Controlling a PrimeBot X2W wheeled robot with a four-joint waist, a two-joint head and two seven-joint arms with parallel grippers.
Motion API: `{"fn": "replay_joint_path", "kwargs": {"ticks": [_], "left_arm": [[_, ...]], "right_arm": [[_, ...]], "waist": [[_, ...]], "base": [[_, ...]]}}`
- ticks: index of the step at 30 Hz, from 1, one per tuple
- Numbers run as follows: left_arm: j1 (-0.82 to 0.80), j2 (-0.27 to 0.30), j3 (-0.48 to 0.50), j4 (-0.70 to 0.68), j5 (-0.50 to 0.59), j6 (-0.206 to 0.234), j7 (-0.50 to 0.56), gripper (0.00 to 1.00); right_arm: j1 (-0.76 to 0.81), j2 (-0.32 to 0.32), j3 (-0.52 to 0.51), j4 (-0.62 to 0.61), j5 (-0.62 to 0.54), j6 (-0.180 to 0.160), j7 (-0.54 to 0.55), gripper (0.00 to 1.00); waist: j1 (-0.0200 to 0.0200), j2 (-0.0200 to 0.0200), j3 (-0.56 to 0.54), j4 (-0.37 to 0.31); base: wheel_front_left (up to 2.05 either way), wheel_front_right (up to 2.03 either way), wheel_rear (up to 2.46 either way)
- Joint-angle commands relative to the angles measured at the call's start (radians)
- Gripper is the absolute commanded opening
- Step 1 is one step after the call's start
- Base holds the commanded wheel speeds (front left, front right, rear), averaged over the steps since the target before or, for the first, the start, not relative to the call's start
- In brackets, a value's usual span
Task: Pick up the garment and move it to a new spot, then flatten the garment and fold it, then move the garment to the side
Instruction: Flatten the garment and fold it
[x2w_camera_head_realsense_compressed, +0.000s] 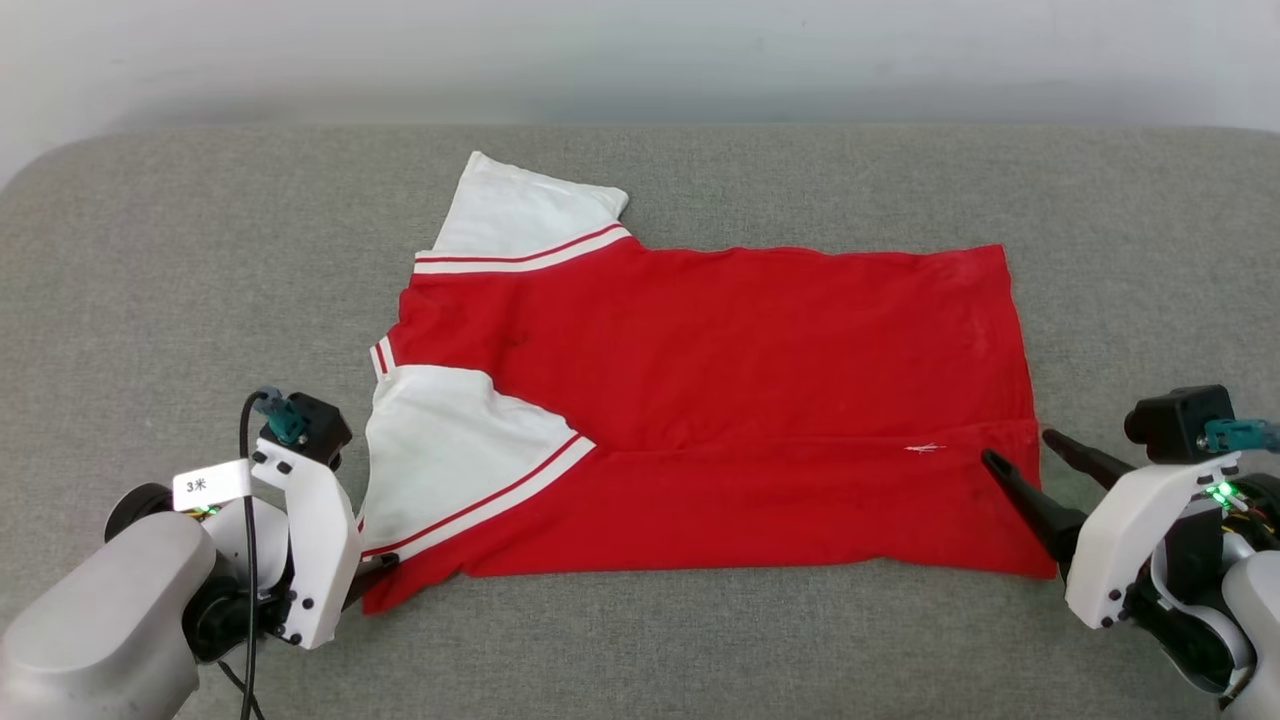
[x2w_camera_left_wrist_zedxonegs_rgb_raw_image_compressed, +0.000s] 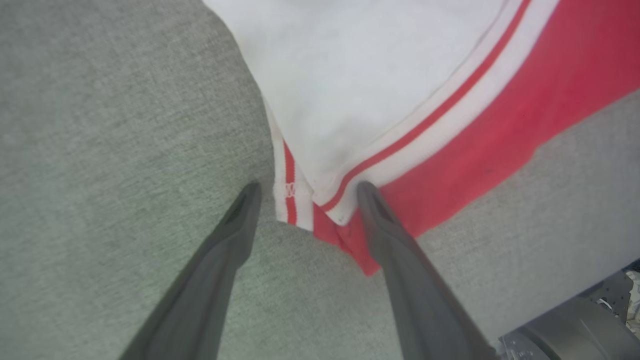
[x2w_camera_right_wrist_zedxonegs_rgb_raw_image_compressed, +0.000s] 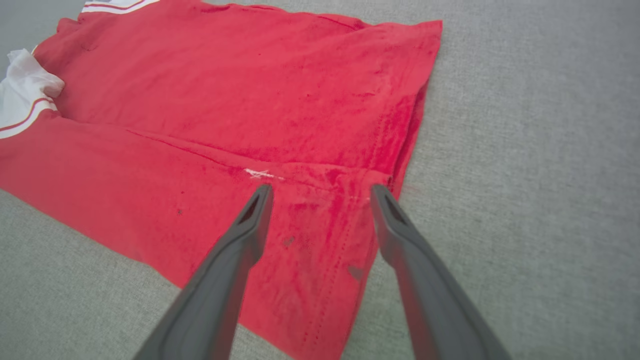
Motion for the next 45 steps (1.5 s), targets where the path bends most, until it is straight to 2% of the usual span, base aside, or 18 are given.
{"fn": "replay_joint_path", "kwargs": {"ticks": [1,5,6,7,8,14,18,24,30,35,45], "left_arm": [[0.012,-0.013,-0.032,0.029,-0.004,0.002,0.016,1.00],[0.024,-0.025,-0.059,0.039,-0.025,0.002,0.033,1.00],[0.028,-0.027,-0.068,0.038,-0.030,0.002,0.034,0.58],[0.027,-0.027,-0.073,0.037,-0.038,0.002,0.031,0.21],[0.028,-0.028,-0.079,0.037,-0.047,0.002,0.030,0.00],[-0.002,-0.009,-0.083,0.028,-0.065,0.002,-0.012,0.00],[-0.034,0.016,-0.088,-0.004,-0.049,0.002,-0.058,0.00],[-0.056,0.040,-0.093,-0.057,-0.039,0.002,-0.111,0.00],[-0.068,0.047,-0.101,-0.093,-0.022,0.002,-0.139,0.00],[-0.082,0.037,-0.106,-0.114,-0.011,0.002,-0.148,0.00],[-0.111,0.024,-0.106,-0.130,0.014,0.006,-0.167,0.00]], "right_arm": [[-0.024,0.004,0.004,0.002,-0.001,-0.001,-0.006,1.00],[-0.029,0.002,0.009,0.007,0.004,-0.001,-0.008,1.00],[-0.032,-0.001,0.010,0.007,0.007,-0.001,-0.009,1.00],[-0.037,-0.005,0.008,0.007,0.009,-0.001,-0.008,1.00],[-0.042,-0.008,0.006,0.007,0.010,-0.001,-0.009,1.00],[-0.065,-0.043,0.002,-0.019,0.003,-0.001,0.013,1.00],[-0.076,-0.083,-0.008,-0.049,0.013,-0.001,0.071,1.00],[-0.089,-0.151,-0.017,-0.119,0.020,-0.001,0.237,1.00],[-0.070,-0.203,0.019,-0.188,0.031,-0.001,0.447,1.00],[-0.049,-0.192,0.030,-0.205,0.038,-0.001,0.563,1.00],[-0.041,-0.127,0.050,-0.121,-0.019,-0.001,0.614,1.00]], "waist": [[0.0000,-0.0001,0.010,-0.009],[0.0000,-0.0001,0.014,-0.015],[0.0000,-0.0001,0.015,-0.015],[0.0000,-0.0001,0.015,-0.016],[0.0000,-0.0001,0.014,-0.017],[0.0000,-0.0001,-0.006,-0.012],[0.0000,-0.0001,-0.023,-0.005],[0.0000,-0.0001,-0.040,0.011],[0.0000,-0.0001,-0.041,0.029],[0.0000,-0.0001,-0.029,0.046],[0.0000,-0.0001,0.023,0.067]], "base": [[0.00,0.00,0.00],[0.00,0.00,0.00],[0.00,0.00,0.00],[0.00,0.00,0.00],[0.00,0.00,0.00],[0.00,0.00,0.00],[0.00,0.00,0.00],[0.00,0.00,0.00],[0.00,0.00,0.00],[0.00,0.00,0.00],[0.00,0.00,0.00]]}}
